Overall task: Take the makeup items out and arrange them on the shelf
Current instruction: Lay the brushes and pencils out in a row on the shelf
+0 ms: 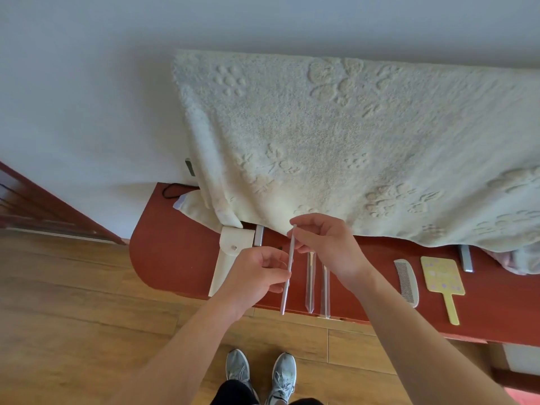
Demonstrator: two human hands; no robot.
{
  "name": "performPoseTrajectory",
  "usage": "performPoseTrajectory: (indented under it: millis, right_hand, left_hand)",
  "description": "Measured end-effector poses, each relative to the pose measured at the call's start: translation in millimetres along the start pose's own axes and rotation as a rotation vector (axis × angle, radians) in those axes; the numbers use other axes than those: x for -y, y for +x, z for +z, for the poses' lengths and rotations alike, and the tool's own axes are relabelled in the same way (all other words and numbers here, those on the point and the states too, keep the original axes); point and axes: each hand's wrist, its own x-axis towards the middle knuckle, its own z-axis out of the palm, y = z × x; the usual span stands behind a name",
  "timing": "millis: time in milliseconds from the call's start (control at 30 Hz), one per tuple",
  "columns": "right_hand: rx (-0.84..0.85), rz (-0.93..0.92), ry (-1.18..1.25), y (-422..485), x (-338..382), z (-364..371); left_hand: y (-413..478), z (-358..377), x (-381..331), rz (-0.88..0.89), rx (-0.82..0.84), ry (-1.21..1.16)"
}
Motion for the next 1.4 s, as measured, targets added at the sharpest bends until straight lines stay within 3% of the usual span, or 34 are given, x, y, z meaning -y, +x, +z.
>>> performPoseTrajectory:
  millis: [667, 867, 1400]
  right_hand:
    - [-0.145, -0.031, -0.021, -2.1, -2.3, 36.3]
    - [-0.295, 0.007, 0.210, 18.6, 12.4, 15.5]
    - [-0.171, 0.111, 0.039, 23.6, -28.6, 47.8]
  left_hand:
    - [-18.6, -12.2, 10.5, 0.096, -0.138, 0.031]
    - [-27.3, -12.9, 27.8, 0.028, -0.128, 0.087]
    - [-18.6, -42.5, 31.8, 0.044, -0.243, -0.004]
